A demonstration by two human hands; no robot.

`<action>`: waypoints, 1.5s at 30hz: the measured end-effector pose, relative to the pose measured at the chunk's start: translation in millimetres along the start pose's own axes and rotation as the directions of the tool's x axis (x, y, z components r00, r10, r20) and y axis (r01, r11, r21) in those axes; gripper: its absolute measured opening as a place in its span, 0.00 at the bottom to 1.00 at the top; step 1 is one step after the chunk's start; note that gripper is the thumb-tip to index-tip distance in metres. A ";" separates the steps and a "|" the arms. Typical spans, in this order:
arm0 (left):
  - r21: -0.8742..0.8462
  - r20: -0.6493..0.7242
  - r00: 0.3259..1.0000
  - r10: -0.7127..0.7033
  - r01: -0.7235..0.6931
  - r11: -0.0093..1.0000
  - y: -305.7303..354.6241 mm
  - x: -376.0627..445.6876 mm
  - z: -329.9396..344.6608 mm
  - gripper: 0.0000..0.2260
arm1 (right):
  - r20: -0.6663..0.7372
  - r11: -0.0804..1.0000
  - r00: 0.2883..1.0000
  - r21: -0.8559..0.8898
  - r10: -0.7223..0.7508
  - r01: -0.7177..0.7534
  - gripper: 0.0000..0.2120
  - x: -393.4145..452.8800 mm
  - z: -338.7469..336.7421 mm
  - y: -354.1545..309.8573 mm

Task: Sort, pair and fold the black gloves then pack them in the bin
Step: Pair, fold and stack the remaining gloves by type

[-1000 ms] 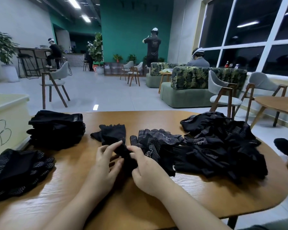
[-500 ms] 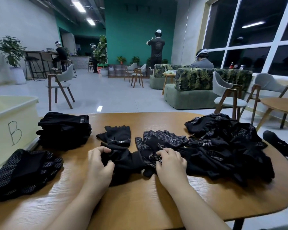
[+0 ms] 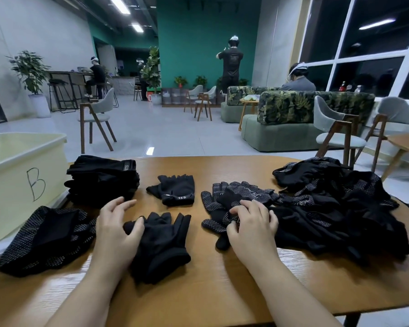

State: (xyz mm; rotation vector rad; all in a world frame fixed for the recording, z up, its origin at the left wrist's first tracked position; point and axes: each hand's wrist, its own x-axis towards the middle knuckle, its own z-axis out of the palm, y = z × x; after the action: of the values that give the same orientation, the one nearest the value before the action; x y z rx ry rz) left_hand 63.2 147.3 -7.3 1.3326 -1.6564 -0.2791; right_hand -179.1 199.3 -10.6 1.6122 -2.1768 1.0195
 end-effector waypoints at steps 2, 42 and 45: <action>-0.068 0.106 0.984 0.146 -0.139 0.988 9.9 -7.3 -2.1 0.08 | 0.008 1.000 1.000 0.018 0.004 -0.004 0.13 0.0 0.1 0.0; 0.037 0.568 0.745 0.350 -0.448 0.893 11.1 -18.4 20.2 0.16 | 0.485 0.829 0.831 -0.556 0.272 0.053 0.22 115.0 -40.2 118.8; 0.020 0.569 0.746 0.346 -0.433 0.901 8.7 -18.0 20.9 0.13 | 0.371 0.790 0.894 -0.612 0.252 0.031 0.21 117.6 -38.4 117.6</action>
State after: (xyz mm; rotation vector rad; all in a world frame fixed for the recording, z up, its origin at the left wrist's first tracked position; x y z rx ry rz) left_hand 40.5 158.2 -21.6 1.0155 -2.4527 -0.3089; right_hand -336.2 154.6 38.9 1.4815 -2.5340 -0.0935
